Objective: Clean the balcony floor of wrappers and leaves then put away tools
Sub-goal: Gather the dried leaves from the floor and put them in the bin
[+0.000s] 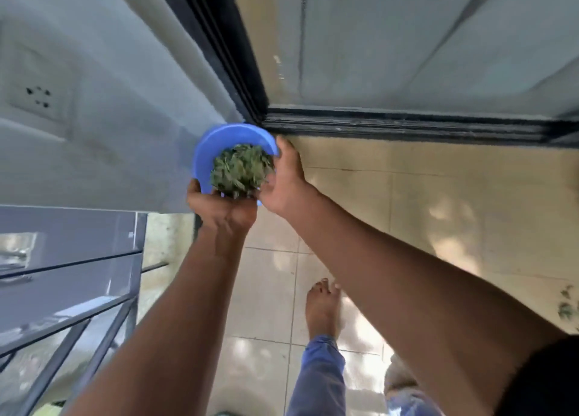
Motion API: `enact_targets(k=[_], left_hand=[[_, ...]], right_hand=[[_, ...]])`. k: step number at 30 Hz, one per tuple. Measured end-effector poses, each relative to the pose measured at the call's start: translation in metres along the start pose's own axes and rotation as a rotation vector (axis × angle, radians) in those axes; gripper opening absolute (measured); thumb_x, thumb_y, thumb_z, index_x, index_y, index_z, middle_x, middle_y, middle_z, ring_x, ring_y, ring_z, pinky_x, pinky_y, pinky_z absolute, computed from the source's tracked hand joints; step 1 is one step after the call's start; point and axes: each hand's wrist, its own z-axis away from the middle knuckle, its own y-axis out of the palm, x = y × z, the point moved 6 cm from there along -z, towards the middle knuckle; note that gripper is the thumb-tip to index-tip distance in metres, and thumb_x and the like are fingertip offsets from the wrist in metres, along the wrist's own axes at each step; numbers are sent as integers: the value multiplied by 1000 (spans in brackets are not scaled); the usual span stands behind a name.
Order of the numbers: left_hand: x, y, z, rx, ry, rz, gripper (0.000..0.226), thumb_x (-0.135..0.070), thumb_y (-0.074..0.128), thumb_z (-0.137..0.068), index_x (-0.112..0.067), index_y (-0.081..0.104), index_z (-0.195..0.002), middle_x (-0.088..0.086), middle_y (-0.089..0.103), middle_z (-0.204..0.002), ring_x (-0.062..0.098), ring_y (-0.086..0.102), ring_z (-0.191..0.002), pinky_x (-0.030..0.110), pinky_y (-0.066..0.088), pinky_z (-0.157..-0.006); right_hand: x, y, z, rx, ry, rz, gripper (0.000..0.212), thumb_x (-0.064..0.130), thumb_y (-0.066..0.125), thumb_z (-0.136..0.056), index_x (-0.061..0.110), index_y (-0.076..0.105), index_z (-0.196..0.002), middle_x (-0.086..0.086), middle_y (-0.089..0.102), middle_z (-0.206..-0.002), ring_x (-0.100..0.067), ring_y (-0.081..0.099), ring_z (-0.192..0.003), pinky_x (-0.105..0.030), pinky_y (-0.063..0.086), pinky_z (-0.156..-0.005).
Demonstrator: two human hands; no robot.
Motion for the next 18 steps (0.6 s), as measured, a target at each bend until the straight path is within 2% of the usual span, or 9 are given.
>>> enact_targets(k=[3, 6, 8, 10, 12, 13, 15, 16, 18], left_hand=[[-22, 13, -14, 79, -96, 97, 84, -64, 59, -80, -7, 51, -141, 27, 57, -136, 49, 57, -124, 62, 38, -110], [-38, 19, -25, 82, -131, 97, 100, -66, 67, -70, -4, 43, -145, 32, 52, -138, 55, 53, -125, 68, 36, -107], [-41, 21, -22, 47, -101, 7, 100, -69, 60, -78, -4, 36, -150, 28, 44, -146, 53, 48, -130, 68, 36, -108], [-40, 20, -17, -9, -3, -90, 85, -65, 47, -92, -11, 31, -156, 17, 40, -152, 45, 42, -140, 64, 35, -112], [-27, 20, -8, -32, 67, -225, 59, -55, 41, -100, -19, 45, -147, 10, 47, -149, 34, 49, -136, 56, 38, -112], [-15, 19, -5, -33, 76, -288, 44, -49, 42, -102, -22, 57, -133, 7, 55, -141, 29, 57, -126, 50, 43, -108], [16, 15, 1, -26, 63, -460, 24, -37, 47, -100, -26, 68, -97, 0, 68, -122, 22, 65, -106, 38, 48, -98], [35, 10, 5, -29, 48, -561, 24, -33, 50, -99, -25, 70, -88, -2, 70, -115, 20, 65, -103, 36, 48, -95], [82, -4, 15, -52, 8, -698, 21, -29, 52, -98, -26, 72, -96, -4, 72, -110, 17, 67, -98, 30, 50, -87]], right_hand=[[1, 22, -22, -10, 36, 25, 57, 62, 51, -97, 8, 63, -110, -16, 66, -105, -31, 65, -96, -41, 52, -86], [-1, 33, -45, -12, 59, 36, 73, 65, 56, -93, 10, 52, -140, -20, 55, -139, -34, 54, -127, -44, 44, -104], [0, 34, -53, -16, 56, 57, 81, 64, 55, -95, 13, 37, -155, -19, 41, -154, -35, 41, -142, -46, 36, -113], [4, 29, -53, 20, 34, 99, 78, 59, 50, -100, 11, 33, -158, -19, 37, -159, -35, 38, -146, -46, 34, -116], [9, 15, -45, 46, -2, 205, 62, 48, 47, -105, 8, 43, -152, -18, 48, -150, -32, 50, -137, -41, 42, -107], [13, 3, -39, 35, -42, 265, 49, 40, 48, -105, 9, 53, -143, -17, 58, -138, -29, 60, -124, -36, 48, -96], [19, -31, -29, -34, -175, 372, 19, 27, 58, -101, 15, 68, -112, -13, 70, -108, -22, 68, -89, -30, 50, -74], [22, -53, -22, -88, -258, 421, 8, 24, 64, -96, 19, 70, -96, -13, 73, -98, -23, 70, -80, -31, 51, -71], [27, -108, -4, -213, -383, 506, 6, 29, 69, -80, 25, 73, -77, -11, 78, -86, -30, 74, -81, -39, 56, -73]])
